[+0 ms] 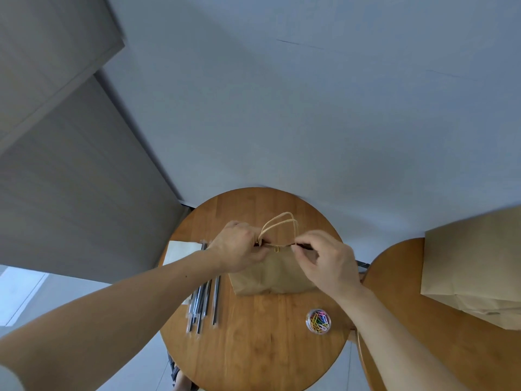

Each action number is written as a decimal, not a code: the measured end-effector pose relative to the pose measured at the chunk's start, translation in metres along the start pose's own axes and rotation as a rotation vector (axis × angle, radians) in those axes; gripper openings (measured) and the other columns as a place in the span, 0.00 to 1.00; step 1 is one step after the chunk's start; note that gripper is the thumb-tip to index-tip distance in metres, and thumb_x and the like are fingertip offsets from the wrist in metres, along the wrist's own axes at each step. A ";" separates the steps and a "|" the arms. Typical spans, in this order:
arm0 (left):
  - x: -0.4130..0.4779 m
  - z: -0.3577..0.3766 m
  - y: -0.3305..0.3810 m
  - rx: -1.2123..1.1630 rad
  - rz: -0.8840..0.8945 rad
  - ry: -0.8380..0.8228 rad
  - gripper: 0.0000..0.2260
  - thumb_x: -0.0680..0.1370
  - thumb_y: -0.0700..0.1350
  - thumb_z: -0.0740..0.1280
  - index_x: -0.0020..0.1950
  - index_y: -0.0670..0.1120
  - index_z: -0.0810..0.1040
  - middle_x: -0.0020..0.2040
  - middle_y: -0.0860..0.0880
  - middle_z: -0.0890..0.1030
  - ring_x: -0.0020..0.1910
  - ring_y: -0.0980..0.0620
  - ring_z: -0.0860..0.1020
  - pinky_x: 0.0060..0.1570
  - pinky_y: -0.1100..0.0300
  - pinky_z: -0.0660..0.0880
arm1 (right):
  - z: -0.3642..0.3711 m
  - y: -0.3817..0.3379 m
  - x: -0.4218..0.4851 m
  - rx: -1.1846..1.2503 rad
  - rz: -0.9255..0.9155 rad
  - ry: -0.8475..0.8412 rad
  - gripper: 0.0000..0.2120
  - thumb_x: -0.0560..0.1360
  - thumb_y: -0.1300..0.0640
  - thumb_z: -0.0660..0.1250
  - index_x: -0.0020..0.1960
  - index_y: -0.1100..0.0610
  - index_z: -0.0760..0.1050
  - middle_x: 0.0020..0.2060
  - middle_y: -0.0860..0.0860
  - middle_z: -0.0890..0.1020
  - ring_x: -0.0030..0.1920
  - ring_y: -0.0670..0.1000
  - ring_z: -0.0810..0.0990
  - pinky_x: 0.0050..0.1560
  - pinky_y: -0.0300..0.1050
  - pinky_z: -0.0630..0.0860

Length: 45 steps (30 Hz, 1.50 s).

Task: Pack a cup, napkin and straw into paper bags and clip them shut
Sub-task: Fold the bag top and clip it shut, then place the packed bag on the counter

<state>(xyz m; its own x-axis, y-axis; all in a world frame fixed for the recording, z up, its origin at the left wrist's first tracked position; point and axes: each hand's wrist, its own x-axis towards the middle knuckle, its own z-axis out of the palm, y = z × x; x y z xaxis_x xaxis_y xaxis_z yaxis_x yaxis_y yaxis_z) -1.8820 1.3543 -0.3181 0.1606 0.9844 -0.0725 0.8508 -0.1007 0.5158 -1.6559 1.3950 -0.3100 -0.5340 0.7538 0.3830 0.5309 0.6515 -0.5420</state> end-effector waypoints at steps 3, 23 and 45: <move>-0.009 -0.008 -0.011 -0.023 -0.022 -0.032 0.05 0.73 0.56 0.69 0.48 0.61 0.75 0.37 0.64 0.74 0.40 0.61 0.71 0.49 0.59 0.69 | -0.015 0.028 -0.009 -0.098 0.215 -0.218 0.26 0.71 0.40 0.70 0.66 0.48 0.74 0.60 0.44 0.77 0.53 0.45 0.79 0.45 0.36 0.75; -0.067 -0.007 -0.029 -0.445 -0.645 0.020 0.07 0.80 0.52 0.67 0.50 0.52 0.83 0.45 0.47 0.84 0.45 0.46 0.81 0.51 0.48 0.78 | 0.007 0.050 -0.007 0.180 0.535 -0.295 0.04 0.79 0.47 0.66 0.46 0.39 0.76 0.35 0.33 0.81 0.34 0.38 0.81 0.33 0.31 0.69; -0.251 -0.268 0.021 -0.784 -0.304 1.037 0.12 0.81 0.54 0.64 0.44 0.46 0.76 0.36 0.54 0.79 0.33 0.59 0.73 0.35 0.63 0.72 | -0.061 -0.297 0.128 0.515 0.212 0.344 0.06 0.76 0.53 0.71 0.42 0.49 0.77 0.32 0.44 0.78 0.29 0.36 0.75 0.35 0.29 0.71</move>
<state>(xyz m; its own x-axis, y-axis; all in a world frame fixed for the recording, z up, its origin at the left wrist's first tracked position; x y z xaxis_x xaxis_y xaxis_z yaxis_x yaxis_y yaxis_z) -2.0383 1.1437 -0.0600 -0.7328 0.6416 0.2266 0.2181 -0.0940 0.9714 -1.8419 1.3035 -0.0545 -0.1658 0.9016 0.3995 0.1724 0.4253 -0.8885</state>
